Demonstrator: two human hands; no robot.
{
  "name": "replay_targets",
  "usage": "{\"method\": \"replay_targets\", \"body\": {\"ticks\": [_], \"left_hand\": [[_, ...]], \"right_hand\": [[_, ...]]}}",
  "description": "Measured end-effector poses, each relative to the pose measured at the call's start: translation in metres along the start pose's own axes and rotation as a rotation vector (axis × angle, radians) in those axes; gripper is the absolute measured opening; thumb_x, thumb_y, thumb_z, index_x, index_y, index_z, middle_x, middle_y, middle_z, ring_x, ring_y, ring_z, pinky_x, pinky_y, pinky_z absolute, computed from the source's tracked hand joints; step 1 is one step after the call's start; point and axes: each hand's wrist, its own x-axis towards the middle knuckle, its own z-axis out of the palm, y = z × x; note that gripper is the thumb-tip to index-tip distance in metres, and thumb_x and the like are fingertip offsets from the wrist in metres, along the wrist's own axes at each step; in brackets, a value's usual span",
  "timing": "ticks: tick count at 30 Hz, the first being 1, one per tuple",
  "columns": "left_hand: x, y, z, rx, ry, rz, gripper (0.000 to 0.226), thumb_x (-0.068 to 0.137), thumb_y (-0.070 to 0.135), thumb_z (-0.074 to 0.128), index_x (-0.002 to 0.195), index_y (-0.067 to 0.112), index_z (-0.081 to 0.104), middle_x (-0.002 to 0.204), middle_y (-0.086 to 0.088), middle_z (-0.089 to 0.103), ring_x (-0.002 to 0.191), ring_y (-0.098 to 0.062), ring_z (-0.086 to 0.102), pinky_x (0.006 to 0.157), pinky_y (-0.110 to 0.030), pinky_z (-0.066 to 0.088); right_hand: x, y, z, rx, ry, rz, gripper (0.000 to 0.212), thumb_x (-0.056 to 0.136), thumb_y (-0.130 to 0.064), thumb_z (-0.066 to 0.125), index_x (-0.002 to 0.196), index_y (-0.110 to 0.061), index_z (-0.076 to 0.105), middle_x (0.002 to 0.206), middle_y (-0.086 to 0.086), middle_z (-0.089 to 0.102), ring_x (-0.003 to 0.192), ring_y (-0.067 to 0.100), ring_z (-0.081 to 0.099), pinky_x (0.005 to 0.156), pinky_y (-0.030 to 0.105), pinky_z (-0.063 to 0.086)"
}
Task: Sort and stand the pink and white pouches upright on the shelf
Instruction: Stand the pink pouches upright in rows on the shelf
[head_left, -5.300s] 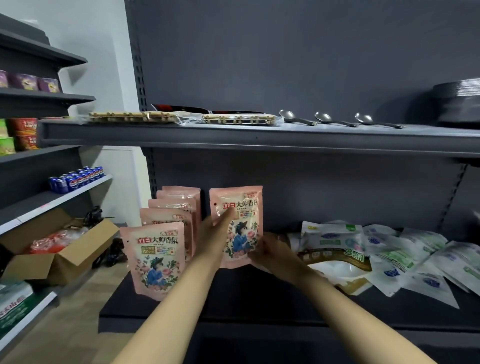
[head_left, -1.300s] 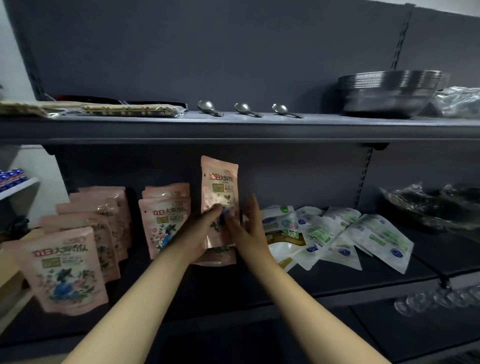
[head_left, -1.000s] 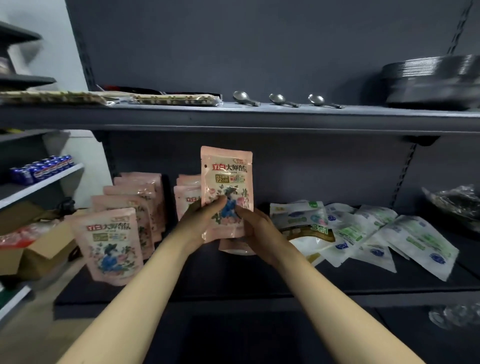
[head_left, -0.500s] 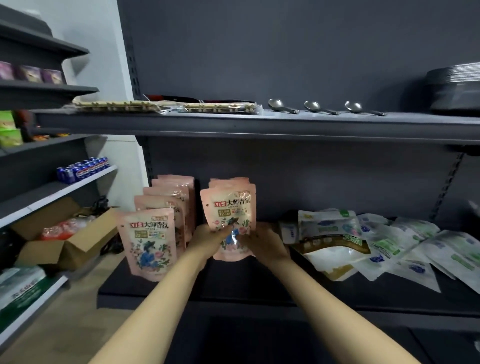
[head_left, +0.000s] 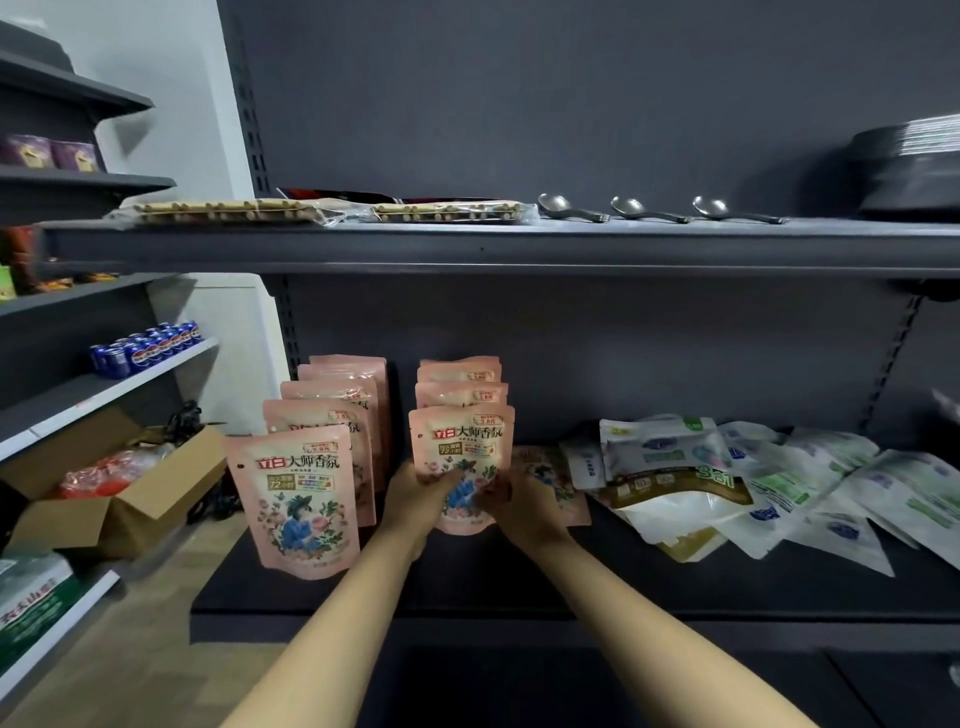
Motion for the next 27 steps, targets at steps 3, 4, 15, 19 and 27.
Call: {"method": "replay_targets", "body": {"ticks": [3, 4, 15, 19, 27], "left_hand": [[0.003, 0.002, 0.001, -0.017, -0.006, 0.006, 0.026, 0.084, 0.007, 0.066, 0.109, 0.004, 0.058, 0.108, -0.015, 0.067, 0.079, -0.019, 0.062, 0.060, -0.022, 0.049], [0.003, 0.003, 0.002, -0.019, -0.007, 0.007, 0.027, 0.084, 0.006, 0.065, 0.109, 0.003, 0.058, 0.107, -0.014, 0.066, 0.080, -0.019, 0.062, 0.060, -0.022, 0.049], [0.012, -0.002, -0.004, 0.051, -0.008, 0.010, 0.039, 0.079, 0.013, 0.071, 0.113, 0.003, 0.054, 0.104, -0.005, 0.064, 0.086, -0.019, 0.062, 0.060, -0.020, 0.049], [0.009, -0.002, -0.001, 0.135, 0.055, 0.166, 0.051, 0.078, 0.019, 0.073, 0.120, 0.008, 0.046, 0.107, 0.002, 0.060, 0.093, -0.011, 0.058, 0.067, -0.017, 0.046], [-0.009, 0.031, 0.024, 0.319, 0.272, 0.419, 0.087, 0.083, 0.028, 0.067, 0.146, 0.002, 0.014, 0.152, -0.018, 0.022, 0.143, -0.030, 0.019, 0.118, -0.031, 0.007]], "right_hand": [[0.002, -0.001, 0.000, -0.031, -0.005, 0.002, 0.029, 0.093, -0.028, 0.056, 0.113, -0.008, 0.063, 0.116, 0.009, 0.067, 0.107, 0.022, 0.062, 0.090, 0.031, 0.049], [0.002, -0.002, 0.000, -0.046, -0.007, 0.000, 0.030, 0.093, -0.029, 0.056, 0.113, -0.008, 0.063, 0.115, 0.009, 0.067, 0.106, 0.022, 0.063, 0.091, 0.031, 0.050], [0.007, -0.003, 0.005, -0.197, 0.018, -0.004, 0.028, 0.098, -0.015, 0.043, 0.119, -0.002, 0.054, 0.123, 0.014, 0.061, 0.112, 0.028, 0.059, 0.089, 0.030, 0.048], [0.011, 0.016, 0.002, -0.343, 0.092, -0.036, 0.031, 0.097, -0.018, 0.040, 0.125, -0.009, 0.050, 0.127, 0.012, 0.057, 0.117, 0.028, 0.055, 0.097, 0.035, 0.047], [0.015, 0.042, 0.000, -0.496, 0.138, -0.127, 0.034, 0.091, -0.036, 0.047, 0.120, -0.023, 0.060, 0.126, 0.001, 0.061, 0.118, 0.022, 0.056, 0.099, 0.035, 0.044]]}}
